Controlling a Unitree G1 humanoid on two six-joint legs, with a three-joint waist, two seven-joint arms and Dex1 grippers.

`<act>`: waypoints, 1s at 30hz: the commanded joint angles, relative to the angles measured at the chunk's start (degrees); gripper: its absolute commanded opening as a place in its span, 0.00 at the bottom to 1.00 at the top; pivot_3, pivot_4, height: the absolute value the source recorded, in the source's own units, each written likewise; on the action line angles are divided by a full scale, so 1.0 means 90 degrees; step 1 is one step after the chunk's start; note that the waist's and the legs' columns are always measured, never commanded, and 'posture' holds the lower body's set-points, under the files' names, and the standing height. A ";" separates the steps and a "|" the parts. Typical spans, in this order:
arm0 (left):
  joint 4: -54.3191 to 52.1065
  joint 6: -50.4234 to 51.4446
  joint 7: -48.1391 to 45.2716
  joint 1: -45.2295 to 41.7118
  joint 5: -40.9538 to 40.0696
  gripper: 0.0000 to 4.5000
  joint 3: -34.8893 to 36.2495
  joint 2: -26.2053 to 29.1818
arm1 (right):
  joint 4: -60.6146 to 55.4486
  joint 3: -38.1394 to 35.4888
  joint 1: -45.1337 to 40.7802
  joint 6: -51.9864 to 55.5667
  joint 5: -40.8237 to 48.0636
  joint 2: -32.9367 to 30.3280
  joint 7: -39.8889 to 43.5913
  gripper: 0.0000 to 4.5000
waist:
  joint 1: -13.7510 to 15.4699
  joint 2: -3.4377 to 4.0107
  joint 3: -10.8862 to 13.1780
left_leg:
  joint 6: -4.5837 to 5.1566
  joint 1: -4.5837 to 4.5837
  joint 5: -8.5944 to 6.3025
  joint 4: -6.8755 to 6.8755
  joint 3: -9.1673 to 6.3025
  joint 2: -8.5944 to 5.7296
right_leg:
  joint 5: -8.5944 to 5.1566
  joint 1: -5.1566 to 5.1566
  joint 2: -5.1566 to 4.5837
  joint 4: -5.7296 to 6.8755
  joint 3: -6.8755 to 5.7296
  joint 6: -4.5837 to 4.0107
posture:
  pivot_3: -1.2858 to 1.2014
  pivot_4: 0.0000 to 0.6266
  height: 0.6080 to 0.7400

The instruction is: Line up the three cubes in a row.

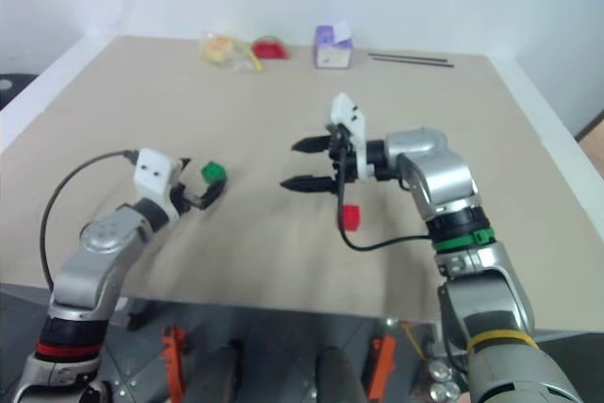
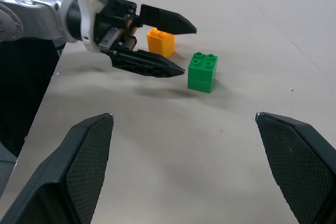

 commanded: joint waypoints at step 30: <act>0.1763 -0.0322 -0.1000 -0.0892 0.0032 0.29 -0.0048 0.0057 | -0.0072 -0.0290 -0.0138 -0.0274 -0.0077 -0.0015 -0.0089 1.00 | -0.0002 0.0000 0.0000 | -0.0006 -0.0001 0.0004 -0.0003 0.0000 0.0000 | 0.0010 -0.0003 0.0001 0.0000 -0.0001 0.0014 | 0.52 0.24 1.00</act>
